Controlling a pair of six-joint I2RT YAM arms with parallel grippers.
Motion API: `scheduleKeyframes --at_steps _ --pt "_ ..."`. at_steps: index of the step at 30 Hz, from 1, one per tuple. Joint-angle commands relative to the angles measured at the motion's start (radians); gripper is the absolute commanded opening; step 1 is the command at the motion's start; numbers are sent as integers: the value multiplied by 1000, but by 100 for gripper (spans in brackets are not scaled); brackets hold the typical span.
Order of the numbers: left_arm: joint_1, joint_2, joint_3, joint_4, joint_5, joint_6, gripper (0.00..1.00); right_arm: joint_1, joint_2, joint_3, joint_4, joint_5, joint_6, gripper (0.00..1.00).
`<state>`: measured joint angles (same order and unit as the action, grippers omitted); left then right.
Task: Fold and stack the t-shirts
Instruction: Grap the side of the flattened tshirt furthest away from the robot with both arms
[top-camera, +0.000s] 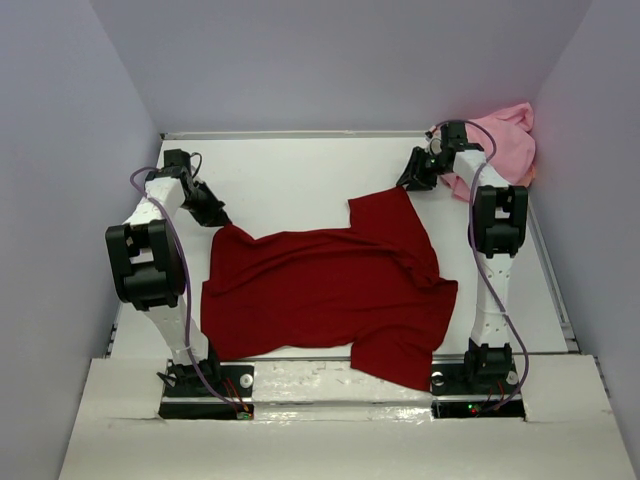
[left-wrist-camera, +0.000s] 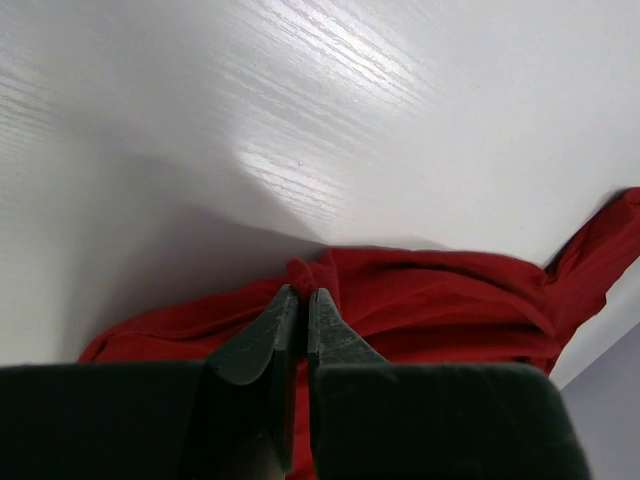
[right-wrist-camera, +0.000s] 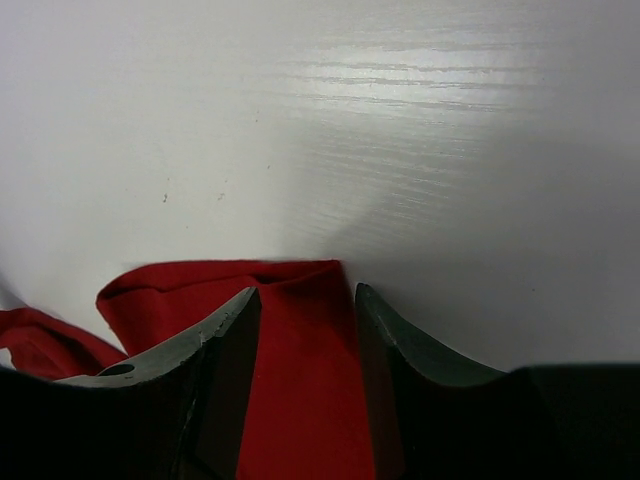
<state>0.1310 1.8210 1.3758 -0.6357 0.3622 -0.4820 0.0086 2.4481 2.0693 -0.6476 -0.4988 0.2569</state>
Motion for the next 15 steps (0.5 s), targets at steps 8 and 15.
scheduleKeyframes --at_steps 8,15 --pt "7 4 49 -16 14 22 0 10 11 -31 -119 103 -41 36" --pt "18 8 52 -19 14 26 0 10 29 -8 -126 89 -39 31"
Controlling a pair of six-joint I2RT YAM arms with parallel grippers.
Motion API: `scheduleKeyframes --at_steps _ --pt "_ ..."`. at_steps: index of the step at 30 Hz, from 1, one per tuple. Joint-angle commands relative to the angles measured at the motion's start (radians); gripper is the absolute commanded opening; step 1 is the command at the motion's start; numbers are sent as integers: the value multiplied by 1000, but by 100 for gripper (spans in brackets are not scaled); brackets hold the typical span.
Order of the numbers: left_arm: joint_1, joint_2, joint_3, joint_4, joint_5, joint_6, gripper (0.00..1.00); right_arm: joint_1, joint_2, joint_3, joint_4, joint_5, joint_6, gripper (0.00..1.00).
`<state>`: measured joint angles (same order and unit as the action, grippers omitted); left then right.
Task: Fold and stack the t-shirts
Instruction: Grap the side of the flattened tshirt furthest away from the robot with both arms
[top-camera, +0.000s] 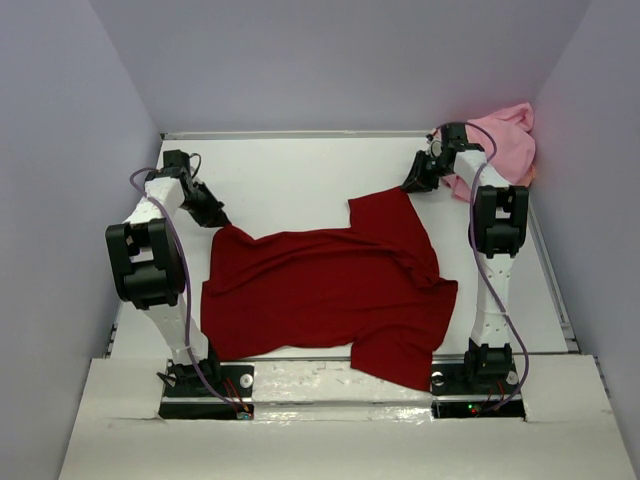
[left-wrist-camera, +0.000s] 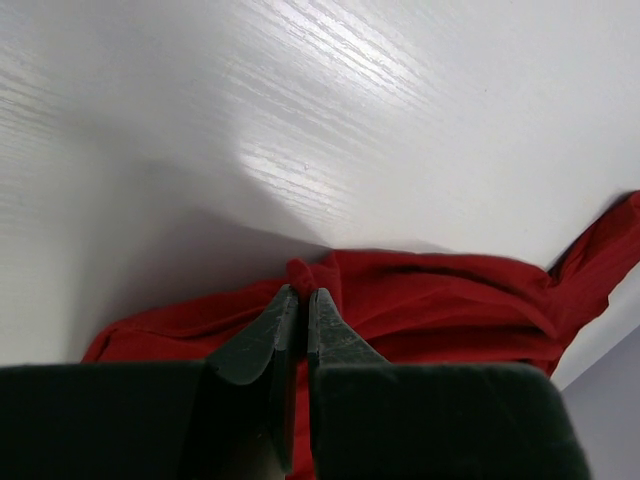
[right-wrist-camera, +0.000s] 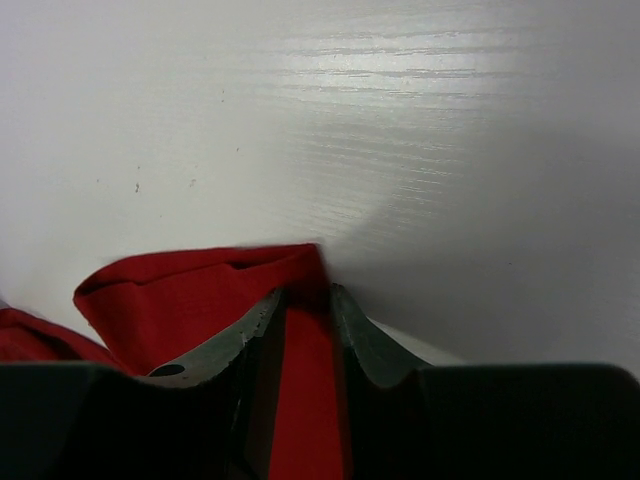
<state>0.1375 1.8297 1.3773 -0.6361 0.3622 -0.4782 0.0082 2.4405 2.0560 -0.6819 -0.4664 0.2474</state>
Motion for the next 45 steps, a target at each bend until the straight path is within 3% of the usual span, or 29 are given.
scheduleKeyframes --at_steps 1,8,11,27,45 --pt "11 0 52 -20 11 21 0 10 40 12 -94 52 -30 31" --pt "14 8 59 -24 11 24 0 30 74 69 -113 22 -25 30" --pt "14 14 62 -22 11 23 0 39 91 93 -126 17 -22 0" --pt "16 72 120 4 9 10 0 39 91 323 -131 -41 52 0" --pt "17 163 210 4 6 15 0 39 64 374 28 -202 145 0"
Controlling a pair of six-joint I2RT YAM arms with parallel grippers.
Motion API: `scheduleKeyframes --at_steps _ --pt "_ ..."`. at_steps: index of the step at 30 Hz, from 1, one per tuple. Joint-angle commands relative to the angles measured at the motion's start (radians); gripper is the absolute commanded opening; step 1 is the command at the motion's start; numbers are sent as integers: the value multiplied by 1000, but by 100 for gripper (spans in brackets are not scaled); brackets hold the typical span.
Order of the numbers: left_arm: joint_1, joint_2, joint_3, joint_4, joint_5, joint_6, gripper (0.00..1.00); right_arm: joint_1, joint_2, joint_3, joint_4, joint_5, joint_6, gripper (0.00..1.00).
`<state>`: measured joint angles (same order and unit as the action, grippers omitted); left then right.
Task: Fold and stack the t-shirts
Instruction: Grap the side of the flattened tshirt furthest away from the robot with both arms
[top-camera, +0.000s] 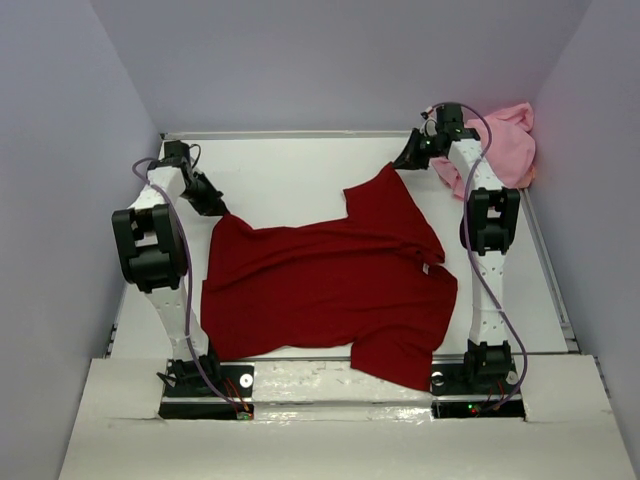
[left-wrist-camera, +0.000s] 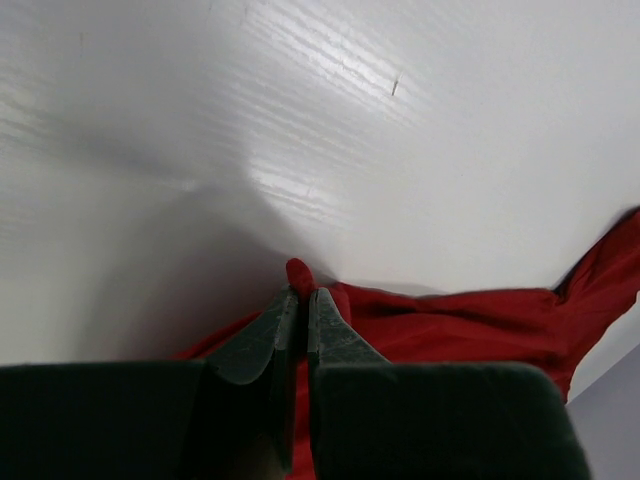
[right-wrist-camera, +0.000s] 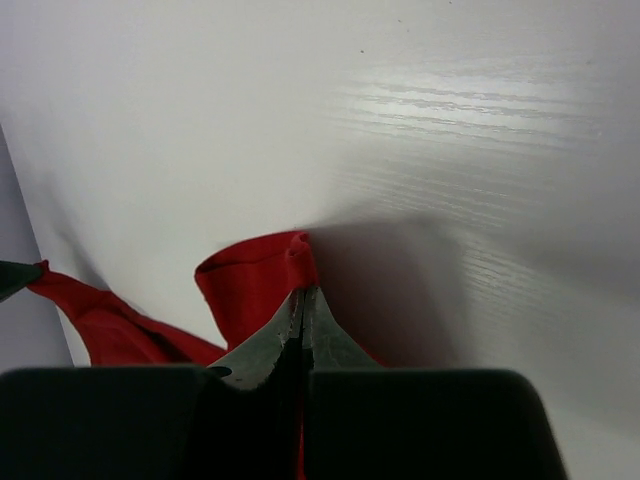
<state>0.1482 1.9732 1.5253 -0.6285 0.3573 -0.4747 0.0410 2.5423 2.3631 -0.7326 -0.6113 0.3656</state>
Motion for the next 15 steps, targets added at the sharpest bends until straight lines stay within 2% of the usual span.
scheduleKeyframes --at_steps 1,11,15 --pt "8 27 71 -2 12 8 0 7 -37 76 84 -62 38 0" --pt "24 134 226 21 52 -36 0 7 -66 99 151 -100 78 0" --pt "30 200 340 -3 57 -45 0 -3 -79 90 193 -126 104 0"
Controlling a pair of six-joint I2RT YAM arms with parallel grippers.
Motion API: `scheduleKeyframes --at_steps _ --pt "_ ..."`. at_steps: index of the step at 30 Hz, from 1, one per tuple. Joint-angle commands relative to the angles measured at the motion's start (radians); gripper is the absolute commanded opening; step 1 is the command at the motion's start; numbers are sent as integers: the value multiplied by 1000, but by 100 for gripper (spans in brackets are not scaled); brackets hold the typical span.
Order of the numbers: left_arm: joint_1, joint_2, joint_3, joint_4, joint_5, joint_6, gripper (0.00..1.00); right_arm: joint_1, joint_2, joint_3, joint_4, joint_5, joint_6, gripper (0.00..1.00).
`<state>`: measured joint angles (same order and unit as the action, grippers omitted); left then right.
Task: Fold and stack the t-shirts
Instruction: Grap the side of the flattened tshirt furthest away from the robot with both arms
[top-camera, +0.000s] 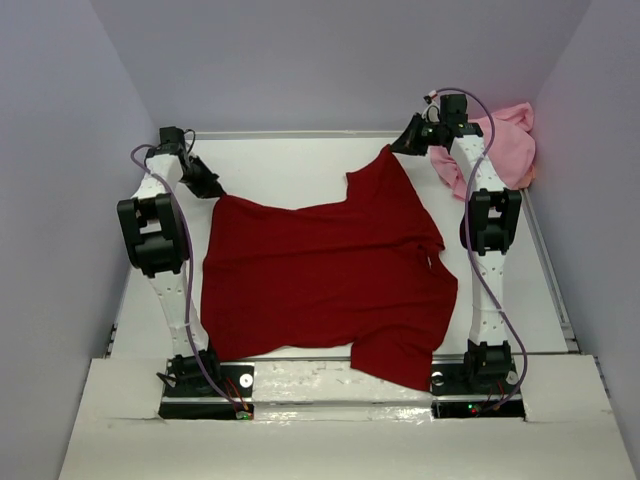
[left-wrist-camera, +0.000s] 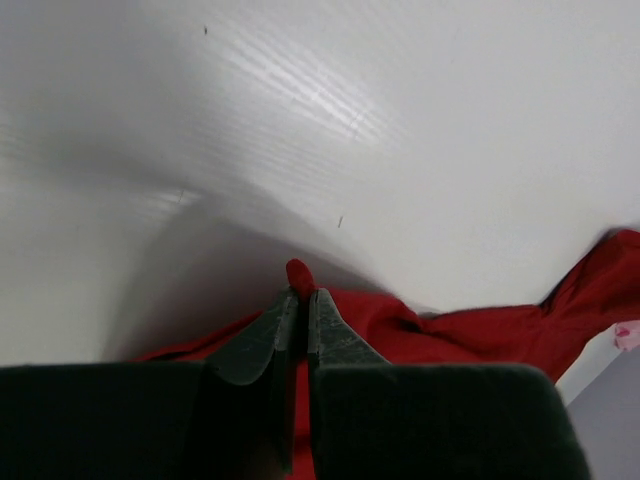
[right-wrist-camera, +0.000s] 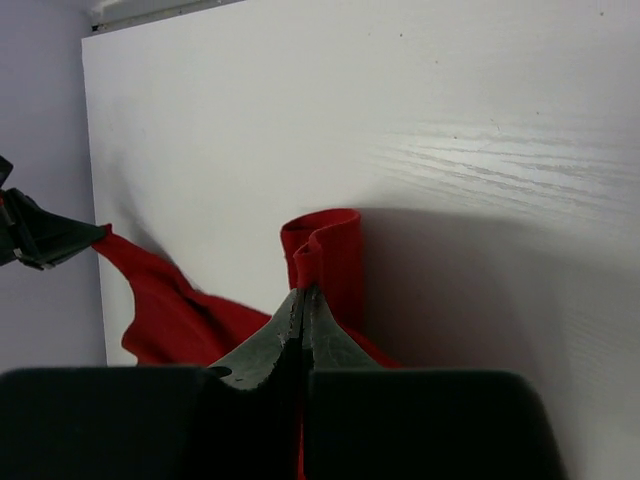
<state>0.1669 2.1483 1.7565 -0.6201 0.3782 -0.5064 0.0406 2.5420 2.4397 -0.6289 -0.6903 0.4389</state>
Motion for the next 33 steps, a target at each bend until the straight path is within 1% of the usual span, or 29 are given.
scheduleKeyframes --at_steps 1,2,8,21,27,33 --pt "13 36 127 -16 36 -14 0 -2 -80 15 93 -54 34 0" --pt "13 50 152 -20 34 -14 0 -2 -81 15 100 -64 38 0" --pt "20 87 187 -24 34 -15 0 -21 -69 33 126 -80 70 0" --pt "34 108 173 -20 36 -4 0 -39 -75 38 202 -140 138 0" --pt "43 124 187 -27 37 2 0 -48 -78 38 205 -163 159 0" --pt "57 128 192 -35 34 9 0 -48 -117 -1 205 -178 159 0"
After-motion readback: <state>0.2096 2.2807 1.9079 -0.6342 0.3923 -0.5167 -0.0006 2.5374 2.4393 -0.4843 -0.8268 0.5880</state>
